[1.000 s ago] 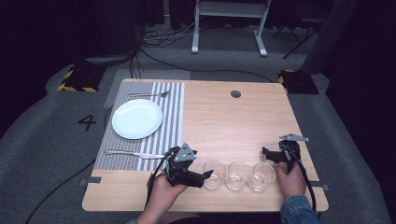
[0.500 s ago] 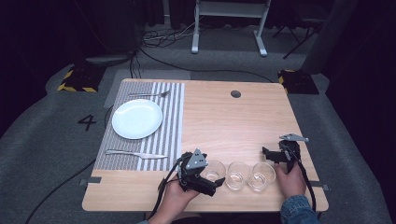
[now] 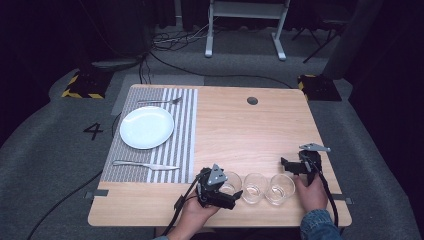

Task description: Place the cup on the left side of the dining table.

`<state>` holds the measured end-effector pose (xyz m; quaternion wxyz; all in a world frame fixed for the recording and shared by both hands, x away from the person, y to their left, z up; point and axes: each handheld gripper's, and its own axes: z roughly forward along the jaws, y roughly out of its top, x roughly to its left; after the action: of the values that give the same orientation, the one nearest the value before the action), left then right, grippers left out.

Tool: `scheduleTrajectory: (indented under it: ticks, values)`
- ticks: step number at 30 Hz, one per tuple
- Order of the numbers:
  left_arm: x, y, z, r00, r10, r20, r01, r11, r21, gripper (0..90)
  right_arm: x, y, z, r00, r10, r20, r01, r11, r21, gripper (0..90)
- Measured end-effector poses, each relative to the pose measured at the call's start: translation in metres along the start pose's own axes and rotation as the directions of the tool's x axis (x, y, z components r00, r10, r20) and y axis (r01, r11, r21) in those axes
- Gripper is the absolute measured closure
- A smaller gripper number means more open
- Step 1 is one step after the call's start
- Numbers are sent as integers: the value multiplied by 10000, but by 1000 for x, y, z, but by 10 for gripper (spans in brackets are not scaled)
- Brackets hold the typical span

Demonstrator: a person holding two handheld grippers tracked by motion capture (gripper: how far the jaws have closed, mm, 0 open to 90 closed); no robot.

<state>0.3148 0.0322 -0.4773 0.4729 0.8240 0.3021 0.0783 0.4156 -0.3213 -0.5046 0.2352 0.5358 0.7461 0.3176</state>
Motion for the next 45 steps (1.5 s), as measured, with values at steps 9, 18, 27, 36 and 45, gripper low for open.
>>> scheduleTrajectory:
  ticks: [9, 18, 27, 36, 45]
  values:
    - [1, -7, 8, 9979, 611, 232, -612, 9981, 36, 172, 0, 0, 0, 10000, 10, -5, -10, 10000, -6, 84]
    - [-1, -7, 8, 9958, 912, 62, -913, 9958, 115, 187, 0, 0, 0, 10000, 15, 22, -15, 10000, -6, 84]
    - [-1, -4, 5, 9935, 1137, 22, -1137, 9930, 316, 191, 0, 0, 0, 10000, 6, 21, -6, 10000, -8, 84]
    - [-3, 7, -7, 9927, 1197, -111, -1190, 9915, 526, 191, 0, 0, 0, 10000, 6, 22, -6, 10000, -7, 84]
    - [8, 19, -28, 9957, 926, 46, -927, 9947, 443, 191, 0, 0, 0, 10000, 7, 21, -7, 10000, -8, 84]
